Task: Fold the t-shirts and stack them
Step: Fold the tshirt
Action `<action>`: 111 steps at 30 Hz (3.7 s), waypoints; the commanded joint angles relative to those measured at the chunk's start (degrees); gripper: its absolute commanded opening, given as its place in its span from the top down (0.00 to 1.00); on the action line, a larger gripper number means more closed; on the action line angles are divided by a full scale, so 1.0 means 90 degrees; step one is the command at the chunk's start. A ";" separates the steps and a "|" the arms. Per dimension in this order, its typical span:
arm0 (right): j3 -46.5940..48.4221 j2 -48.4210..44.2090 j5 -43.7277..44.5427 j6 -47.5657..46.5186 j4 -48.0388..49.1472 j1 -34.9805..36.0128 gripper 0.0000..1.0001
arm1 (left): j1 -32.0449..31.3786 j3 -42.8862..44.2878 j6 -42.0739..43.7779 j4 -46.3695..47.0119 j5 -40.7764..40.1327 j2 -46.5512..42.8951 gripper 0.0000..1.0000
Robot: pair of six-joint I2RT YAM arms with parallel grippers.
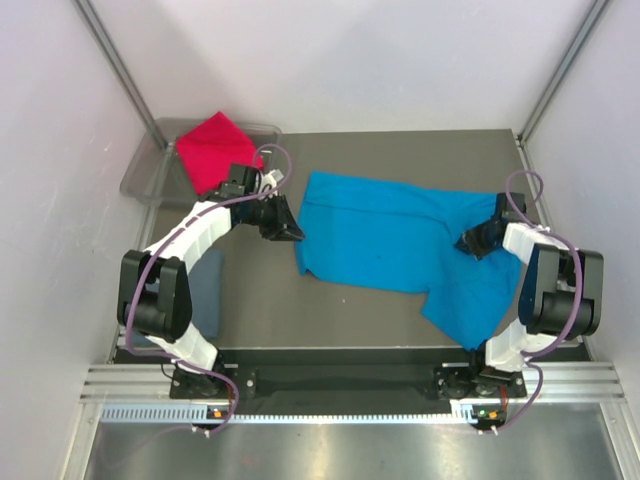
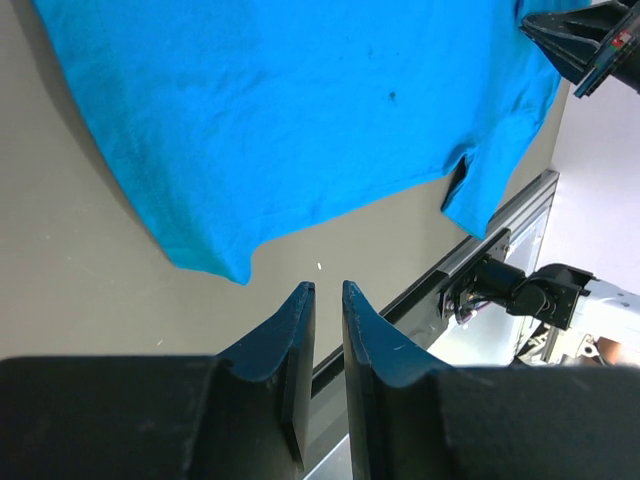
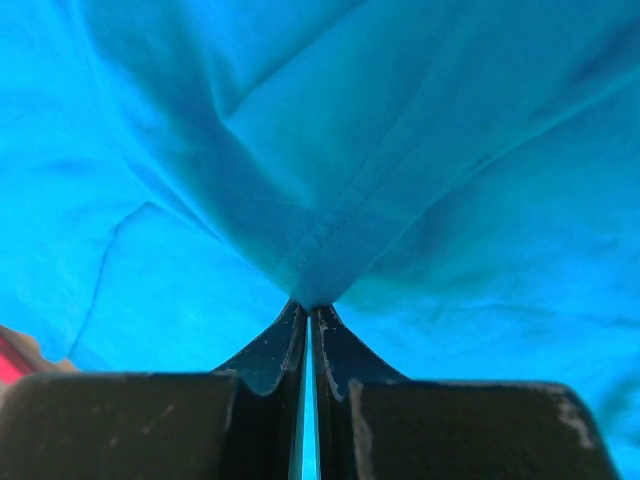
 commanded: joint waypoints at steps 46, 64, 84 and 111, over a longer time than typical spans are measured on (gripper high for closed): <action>0.4932 0.2831 0.1738 -0.4964 -0.0310 -0.1143 0.34 | 0.0117 -0.0144 0.0185 0.0415 0.0038 -0.0062 0.77; 0.5742 0.3856 0.1680 -0.5687 -0.0896 -0.1240 0.51 | 0.0117 0.0149 0.0205 0.0229 0.0038 0.0329 0.77; 0.6719 0.4384 0.2618 -0.5659 -0.0709 -0.1211 0.71 | 0.0117 0.0266 0.0039 0.0200 -0.0040 0.0427 0.77; 0.3400 0.1591 0.1182 -0.4691 -0.1970 0.0175 1.00 | 0.0147 0.0237 0.0576 -0.0064 0.0282 -0.0188 0.77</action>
